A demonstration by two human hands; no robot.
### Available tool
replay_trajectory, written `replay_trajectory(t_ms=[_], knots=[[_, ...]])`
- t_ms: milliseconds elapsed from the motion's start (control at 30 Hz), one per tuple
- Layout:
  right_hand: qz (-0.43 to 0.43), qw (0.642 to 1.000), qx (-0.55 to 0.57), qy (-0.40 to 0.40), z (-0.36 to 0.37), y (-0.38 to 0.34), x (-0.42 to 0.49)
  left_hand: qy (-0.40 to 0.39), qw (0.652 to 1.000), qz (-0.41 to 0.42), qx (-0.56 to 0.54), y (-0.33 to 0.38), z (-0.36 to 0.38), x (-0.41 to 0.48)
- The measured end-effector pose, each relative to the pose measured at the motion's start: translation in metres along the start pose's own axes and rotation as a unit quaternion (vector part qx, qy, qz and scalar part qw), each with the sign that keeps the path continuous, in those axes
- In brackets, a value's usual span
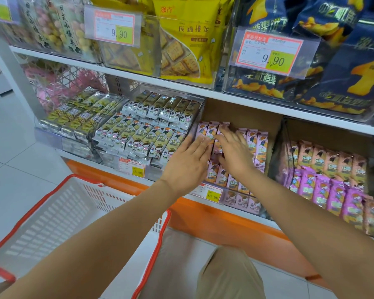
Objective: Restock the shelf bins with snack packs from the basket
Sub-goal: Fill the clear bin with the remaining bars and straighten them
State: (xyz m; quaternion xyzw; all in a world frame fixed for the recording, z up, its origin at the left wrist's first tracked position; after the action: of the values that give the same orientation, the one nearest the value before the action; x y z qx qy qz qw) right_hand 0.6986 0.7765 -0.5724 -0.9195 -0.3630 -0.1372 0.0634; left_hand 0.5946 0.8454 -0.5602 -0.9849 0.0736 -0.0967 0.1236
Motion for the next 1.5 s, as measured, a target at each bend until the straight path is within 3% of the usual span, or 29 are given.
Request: replay_trajectory(t_ms=[200,333,500,1033,1133,1267,1500], knots=[[0.014,1.000,0.017,0.011,-0.011,0.017,-0.015,-0.120,0.991,-0.016,-0.052,0.008,0.030,0.027],[0.091,0.995,-0.010,-0.026,-0.012,0.040,-0.027,-0.163,0.979,-0.028,-0.121,0.008,0.040,0.038],[0.101,0.994,-0.034,-0.034,-0.009,0.048,-0.032,-0.195,0.970,-0.021,-0.143,0.009,0.051,0.043],[0.100,0.995,-0.018,0.012,-0.009,0.048,-0.028,-0.233,0.965,-0.036,-0.117,0.010,0.058,0.047],[0.151,0.988,-0.008,0.004,-0.014,0.055,-0.035,-0.222,0.968,-0.033,-0.114,0.010,0.059,0.048],[0.233,0.970,0.003,-0.072,-0.004,0.057,-0.043,-0.206,0.973,-0.029,-0.103,0.010,0.057,0.049],[0.226,0.972,0.034,-0.047,0.000,0.063,-0.036,-0.198,0.973,-0.026,-0.117,0.009,0.056,0.049]])
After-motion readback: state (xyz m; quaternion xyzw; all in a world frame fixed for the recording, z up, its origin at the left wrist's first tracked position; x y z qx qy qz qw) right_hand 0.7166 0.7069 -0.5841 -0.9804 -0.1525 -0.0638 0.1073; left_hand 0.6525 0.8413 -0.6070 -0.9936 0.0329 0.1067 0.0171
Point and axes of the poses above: each hand's wrist, its own x-axis towards the middle knuckle, its own z-axis out of the palm, y = z × x, the point moved 8 cm from there along x, towards the middle knuckle, and after that the axes turned 2 degrees about -x, right-handed, at the moved point
